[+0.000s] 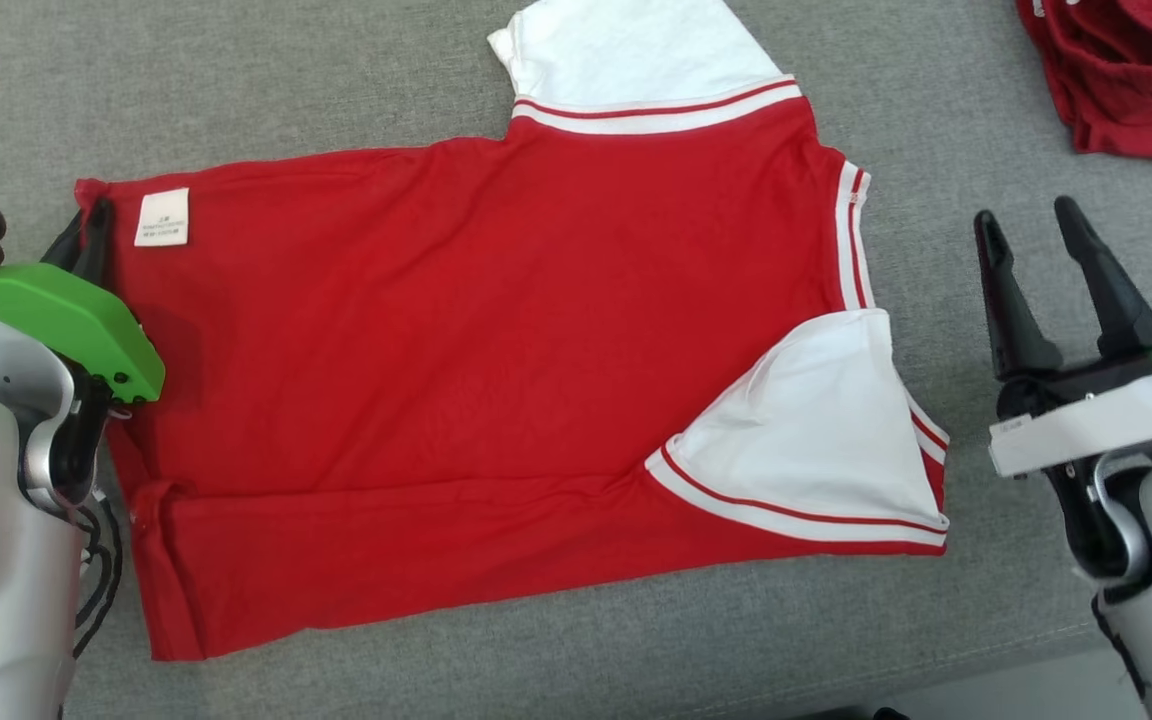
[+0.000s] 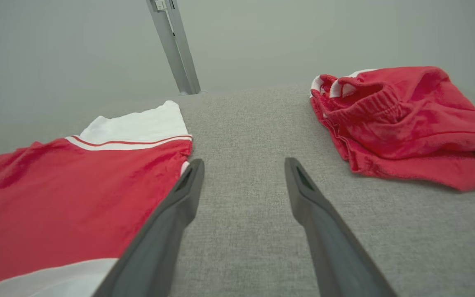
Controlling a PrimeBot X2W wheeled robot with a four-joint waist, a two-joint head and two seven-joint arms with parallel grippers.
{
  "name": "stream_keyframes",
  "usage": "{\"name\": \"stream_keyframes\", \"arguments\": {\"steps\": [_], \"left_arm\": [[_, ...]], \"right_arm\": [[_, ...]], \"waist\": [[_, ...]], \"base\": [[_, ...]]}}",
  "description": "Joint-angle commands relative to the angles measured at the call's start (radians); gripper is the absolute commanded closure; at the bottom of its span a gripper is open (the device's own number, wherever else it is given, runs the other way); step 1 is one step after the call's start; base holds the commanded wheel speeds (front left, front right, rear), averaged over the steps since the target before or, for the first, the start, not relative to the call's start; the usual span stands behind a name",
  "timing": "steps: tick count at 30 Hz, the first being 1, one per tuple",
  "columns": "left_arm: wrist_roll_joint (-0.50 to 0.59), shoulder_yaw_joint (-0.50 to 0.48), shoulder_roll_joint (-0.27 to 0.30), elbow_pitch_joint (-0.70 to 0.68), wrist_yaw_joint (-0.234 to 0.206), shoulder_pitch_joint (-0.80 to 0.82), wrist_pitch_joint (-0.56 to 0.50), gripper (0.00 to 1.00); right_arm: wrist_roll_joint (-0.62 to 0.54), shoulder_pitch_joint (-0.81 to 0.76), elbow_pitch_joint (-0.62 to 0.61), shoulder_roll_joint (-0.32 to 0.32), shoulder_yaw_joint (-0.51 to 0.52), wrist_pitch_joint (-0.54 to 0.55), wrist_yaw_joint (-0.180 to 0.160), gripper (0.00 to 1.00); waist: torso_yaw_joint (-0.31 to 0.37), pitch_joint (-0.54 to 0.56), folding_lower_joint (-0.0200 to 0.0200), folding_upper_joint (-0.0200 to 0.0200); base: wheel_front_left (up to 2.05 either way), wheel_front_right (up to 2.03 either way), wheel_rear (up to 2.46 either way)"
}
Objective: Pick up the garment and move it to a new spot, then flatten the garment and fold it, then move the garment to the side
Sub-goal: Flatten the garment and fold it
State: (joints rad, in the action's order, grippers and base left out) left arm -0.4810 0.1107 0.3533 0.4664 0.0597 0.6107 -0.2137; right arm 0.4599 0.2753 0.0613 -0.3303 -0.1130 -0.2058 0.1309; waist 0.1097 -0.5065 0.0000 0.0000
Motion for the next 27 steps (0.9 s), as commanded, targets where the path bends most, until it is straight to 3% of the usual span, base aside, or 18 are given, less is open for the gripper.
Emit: {"name": "stream_keyframes", "arguments": {"steps": [1, 9, 17, 26, 27], "left_arm": [[0.006, 0.007, -0.003, 0.022, 0.002, 0.009, 0.0, 1.0], [0.023, 0.066, -0.076, 0.026, 0.018, 0.098, 0.051, 1.0], [0.028, 0.135, -0.156, 0.075, 0.04, 0.206, 0.106, 1.0], [0.017, 0.173, -0.192, 0.177, 0.05, 0.254, 0.161, 1.0], [0.016, 0.175, -0.191, 0.188, 0.051, 0.256, 0.165, 1.0]], "right_arm": [[0.021, 0.055, 0.033, -0.022, -0.013, -0.005, 0.0, 0.0], [0.149, 0.382, 0.237, -0.127, -0.151, 0.028, 0.0, 0.0], [0.235, 0.725, 0.406, -0.195, -0.35, 0.151, 0.0, 0.0], [0.324, 0.881, 0.574, -0.224, -0.548, 0.247, 0.0, 0.0], [0.333, 0.885, 0.589, -0.229, -0.572, 0.268, 0.0, 0.58]], "waist": [[-0.017, -0.015, 0.0, 0.0], [-0.13, -0.099, 0.0, 0.0], [-0.252, -0.176, 0.0, 0.0], [-0.302, -0.188, 0.0, 0.0], [-0.301, -0.186, 0.0, 0.0]], "base": [[0.0, 0.0, 0.0], [0.0, 0.0, 0.0], [0.0, 0.0, 0.0], [0.0, 0.0, 0.0], [0.0, 0.0, 0.0]]}}
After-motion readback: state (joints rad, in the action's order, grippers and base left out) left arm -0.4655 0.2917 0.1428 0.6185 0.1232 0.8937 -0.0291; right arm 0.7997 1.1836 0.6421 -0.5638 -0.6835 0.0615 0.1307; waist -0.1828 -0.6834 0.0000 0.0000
